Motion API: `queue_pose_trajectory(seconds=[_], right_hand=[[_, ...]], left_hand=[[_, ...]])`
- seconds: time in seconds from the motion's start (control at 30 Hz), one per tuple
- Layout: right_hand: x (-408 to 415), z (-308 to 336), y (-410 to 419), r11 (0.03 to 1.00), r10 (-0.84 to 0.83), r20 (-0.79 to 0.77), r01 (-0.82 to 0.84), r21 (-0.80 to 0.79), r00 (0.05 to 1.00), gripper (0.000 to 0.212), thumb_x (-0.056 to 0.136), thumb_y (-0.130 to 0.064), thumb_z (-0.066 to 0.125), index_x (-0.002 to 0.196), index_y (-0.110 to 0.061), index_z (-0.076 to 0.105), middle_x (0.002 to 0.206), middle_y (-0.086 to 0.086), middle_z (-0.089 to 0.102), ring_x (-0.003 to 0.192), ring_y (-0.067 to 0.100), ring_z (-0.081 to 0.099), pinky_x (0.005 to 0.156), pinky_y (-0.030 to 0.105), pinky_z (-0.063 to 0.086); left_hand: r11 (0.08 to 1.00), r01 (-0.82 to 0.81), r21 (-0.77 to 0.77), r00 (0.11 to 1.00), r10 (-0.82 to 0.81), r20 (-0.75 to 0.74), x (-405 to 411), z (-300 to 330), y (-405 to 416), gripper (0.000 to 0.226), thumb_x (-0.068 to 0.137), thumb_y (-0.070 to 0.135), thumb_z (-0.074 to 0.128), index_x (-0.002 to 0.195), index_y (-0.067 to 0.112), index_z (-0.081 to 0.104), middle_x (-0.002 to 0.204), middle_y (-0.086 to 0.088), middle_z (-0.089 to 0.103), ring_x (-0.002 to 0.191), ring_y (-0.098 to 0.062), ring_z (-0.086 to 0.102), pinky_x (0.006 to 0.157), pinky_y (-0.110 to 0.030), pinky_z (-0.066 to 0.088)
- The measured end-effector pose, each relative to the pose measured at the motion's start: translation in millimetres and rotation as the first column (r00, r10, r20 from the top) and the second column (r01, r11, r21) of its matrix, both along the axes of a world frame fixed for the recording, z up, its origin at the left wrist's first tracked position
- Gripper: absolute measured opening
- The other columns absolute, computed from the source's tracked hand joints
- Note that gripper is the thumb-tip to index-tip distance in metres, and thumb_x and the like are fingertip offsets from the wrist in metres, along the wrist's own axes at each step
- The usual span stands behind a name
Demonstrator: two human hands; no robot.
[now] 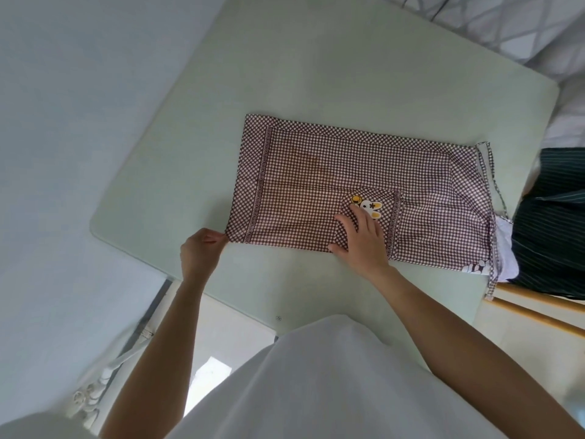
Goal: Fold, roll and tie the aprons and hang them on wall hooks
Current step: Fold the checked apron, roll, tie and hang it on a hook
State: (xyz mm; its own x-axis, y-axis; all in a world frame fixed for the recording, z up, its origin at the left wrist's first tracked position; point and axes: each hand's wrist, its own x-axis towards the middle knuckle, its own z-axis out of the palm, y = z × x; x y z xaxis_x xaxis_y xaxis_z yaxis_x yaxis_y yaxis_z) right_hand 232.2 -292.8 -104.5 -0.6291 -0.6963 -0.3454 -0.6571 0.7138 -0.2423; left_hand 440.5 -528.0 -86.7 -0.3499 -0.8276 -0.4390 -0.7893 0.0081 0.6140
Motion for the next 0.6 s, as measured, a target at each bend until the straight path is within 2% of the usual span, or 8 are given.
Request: queue_pose_trajectory(seconds=[0.07,0.13,0.23,0.3,0.33,0.43,0.53,0.6], right_hand=[[1.4,1.5,-1.2,0.999,-0.005,0.031,0.006,-0.044,1.0,0.065,0.083,-0.047,0.061,0.139,-0.022,0.039,0.153,0.009,0.022,0.142,0.027,0.015,0.115,0.051,0.013],[4.2,3.9,2.0,0.99,-0.005,0.046,0.012,-0.141,0.999,0.06,0.084,-0.043,0.062,0.136,-0.02,0.044,0.15,0.008,0.029,0.141,0.025,0.02,0.115,0.053,0.015],[8.2,12.3,23.8,0.955,-0.052,-0.01,0.047,-0.293,0.999,0.046,0.086,-0.038,0.055,0.128,-0.018,0.052,0.141,0.005,0.044,0.136,0.024,0.031,0.113,0.053,0.019],[9.9,20.8,50.5,0.923,-0.157,-0.032,0.136,-0.361,0.987,0.039,0.087,-0.035,0.049,0.121,-0.016,0.057,0.131,0.004,0.053,0.128,0.024,0.041,0.11,0.048,0.027],[10.5,23.5,64.5,0.902,-0.224,-0.048,0.188,-0.389,0.973,0.037,0.087,-0.033,0.048,0.117,-0.015,0.059,0.124,0.004,0.057,0.121,0.024,0.046,0.105,0.044,0.033],[8.1,31.1,117.9,0.778,-0.52,-0.058,0.445,-0.444,0.852,0.028,0.086,-0.026,0.052,0.108,-0.012,0.062,0.107,0.004,0.063,0.102,0.025,0.054,0.088,0.037,0.044],[-5.0,36.3,171.0,0.545,-0.798,0.035,0.746,-0.383,0.601,0.023,0.088,-0.019,0.06,0.111,-0.014,0.061,0.111,0.005,0.062,0.097,0.022,0.058,0.076,0.027,0.04],[-19.5,37.0,201.4,0.454,-0.868,0.046,0.828,-0.33,0.494,0.029,0.088,-0.022,0.062,0.116,-0.015,0.058,0.118,0.006,0.059,0.097,0.023,0.06,0.073,0.027,0.042]], left_hand=[[0.983,0.093,-0.161,0.992,-0.077,0.105,-2.5,1.9,7.1,0.017,0.082,0.017,0.068,0.092,0.004,0.066,0.095,-0.012,0.07,0.087,-0.029,0.064,0.071,-0.028,0.045],[0.942,0.162,-0.294,0.978,-0.114,0.175,-9.1,2.9,16.3,0.026,0.082,0.019,0.068,0.102,0.005,0.06,0.109,-0.016,0.061,0.1,-0.033,0.055,0.075,-0.038,0.045],[0.859,0.247,-0.447,0.969,-0.22,0.113,-34.0,3.5,33.2,0.032,0.082,0.018,0.066,0.109,0.004,0.055,0.114,-0.018,0.055,0.103,-0.036,0.048,0.083,-0.045,0.046],[0.801,0.38,-0.462,0.913,-0.406,0.046,-63.3,4.6,54.8,0.025,0.083,0.013,0.064,0.105,0.005,0.058,0.108,-0.015,0.058,0.101,-0.032,0.051,0.086,-0.043,0.047],[0.755,0.468,-0.458,0.856,-0.516,0.023,-77.9,5.6,67.6,0.022,0.083,0.011,0.064,0.103,0.007,0.059,0.106,-0.012,0.059,0.1,-0.03,0.052,0.086,-0.043,0.048],[0.541,0.732,-0.414,0.59,-0.807,-0.011,-124.0,2.9,117.5,0.021,0.084,0.013,0.063,0.105,0.012,0.062,0.103,-0.005,0.061,0.097,-0.024,0.054,0.083,-0.04,0.052],[0.29,0.875,-0.387,0.322,-0.947,0.018,-161.5,-2.2,170.9,0.028,0.086,0.021,0.06,0.113,0.016,0.06,0.112,-0.004,0.059,0.104,-0.023,0.052,0.088,-0.038,0.05],[0.163,0.926,-0.339,0.194,-0.979,0.058,-181.1,-1.8,205.9,0.033,0.089,0.026,0.056,0.121,0.016,0.056,0.121,-0.003,0.055,0.113,-0.021,0.048,0.097,-0.034,0.044]])
